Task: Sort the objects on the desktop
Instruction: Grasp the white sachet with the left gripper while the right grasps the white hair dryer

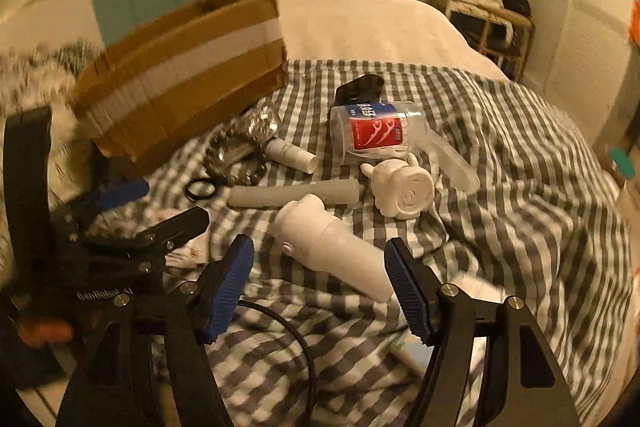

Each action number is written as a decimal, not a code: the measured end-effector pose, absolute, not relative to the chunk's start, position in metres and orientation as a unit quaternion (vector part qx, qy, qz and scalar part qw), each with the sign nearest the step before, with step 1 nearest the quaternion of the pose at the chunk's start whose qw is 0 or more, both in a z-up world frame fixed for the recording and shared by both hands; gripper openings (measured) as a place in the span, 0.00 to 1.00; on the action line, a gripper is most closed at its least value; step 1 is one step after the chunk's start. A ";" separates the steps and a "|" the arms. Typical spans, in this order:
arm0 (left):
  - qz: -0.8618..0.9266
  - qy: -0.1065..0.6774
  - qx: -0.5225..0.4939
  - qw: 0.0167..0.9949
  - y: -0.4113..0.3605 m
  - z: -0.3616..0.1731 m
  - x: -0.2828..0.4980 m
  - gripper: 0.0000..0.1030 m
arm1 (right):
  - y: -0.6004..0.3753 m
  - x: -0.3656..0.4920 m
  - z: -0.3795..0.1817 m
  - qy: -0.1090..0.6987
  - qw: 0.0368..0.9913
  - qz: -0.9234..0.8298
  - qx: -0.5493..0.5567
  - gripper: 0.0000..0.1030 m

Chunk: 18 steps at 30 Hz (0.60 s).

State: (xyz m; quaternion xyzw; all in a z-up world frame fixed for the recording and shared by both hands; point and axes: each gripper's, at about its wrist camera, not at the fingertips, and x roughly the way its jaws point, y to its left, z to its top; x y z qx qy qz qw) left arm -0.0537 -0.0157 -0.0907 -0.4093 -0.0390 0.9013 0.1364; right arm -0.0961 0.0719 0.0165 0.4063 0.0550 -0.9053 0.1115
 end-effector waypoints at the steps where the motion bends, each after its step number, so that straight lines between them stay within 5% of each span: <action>1: 0.896 -0.044 -0.419 0.140 -0.017 -0.096 -0.057 1.00 | 0.071 -0.098 0.013 0.058 0.114 -0.904 0.408 0.65; 12: 0.876 0.034 -0.455 0.156 0.001 -0.115 -0.065 1.00 | 0.072 -0.131 -0.019 0.062 0.129 -0.885 0.443 0.68; 18: 0.873 0.048 -0.460 0.158 0.002 -0.112 -0.065 0.82 | 0.062 -0.133 -0.025 0.073 0.130 -0.878 0.455 0.70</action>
